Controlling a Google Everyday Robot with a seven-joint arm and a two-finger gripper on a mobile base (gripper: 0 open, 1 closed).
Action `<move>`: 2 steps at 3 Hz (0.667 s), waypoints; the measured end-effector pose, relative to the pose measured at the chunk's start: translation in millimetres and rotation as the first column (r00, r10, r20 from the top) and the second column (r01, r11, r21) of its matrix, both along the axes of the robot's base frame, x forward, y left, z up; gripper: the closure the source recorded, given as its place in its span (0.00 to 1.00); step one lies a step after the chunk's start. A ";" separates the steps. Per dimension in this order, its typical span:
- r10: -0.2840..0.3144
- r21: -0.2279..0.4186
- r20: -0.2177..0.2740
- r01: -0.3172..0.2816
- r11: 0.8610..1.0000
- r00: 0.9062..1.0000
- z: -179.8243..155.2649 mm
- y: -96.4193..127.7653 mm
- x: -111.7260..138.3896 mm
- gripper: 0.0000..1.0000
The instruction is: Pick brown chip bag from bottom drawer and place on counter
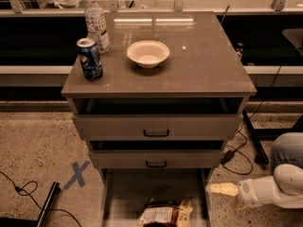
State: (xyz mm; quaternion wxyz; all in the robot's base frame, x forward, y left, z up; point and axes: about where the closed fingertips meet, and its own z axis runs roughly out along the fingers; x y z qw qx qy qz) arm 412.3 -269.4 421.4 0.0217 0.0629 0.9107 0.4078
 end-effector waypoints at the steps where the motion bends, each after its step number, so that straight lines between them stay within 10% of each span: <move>1: 0.002 0.099 0.027 -0.004 0.995 1.000 -13.7 56.4 23.2 0.00; 2: -0.049 0.127 0.014 0.047 0.991 0.999 -22.4 98.9 33.4 0.00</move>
Offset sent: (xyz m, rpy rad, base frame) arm 0.0551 0.1336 -0.0662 0.0199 -0.0241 -0.2503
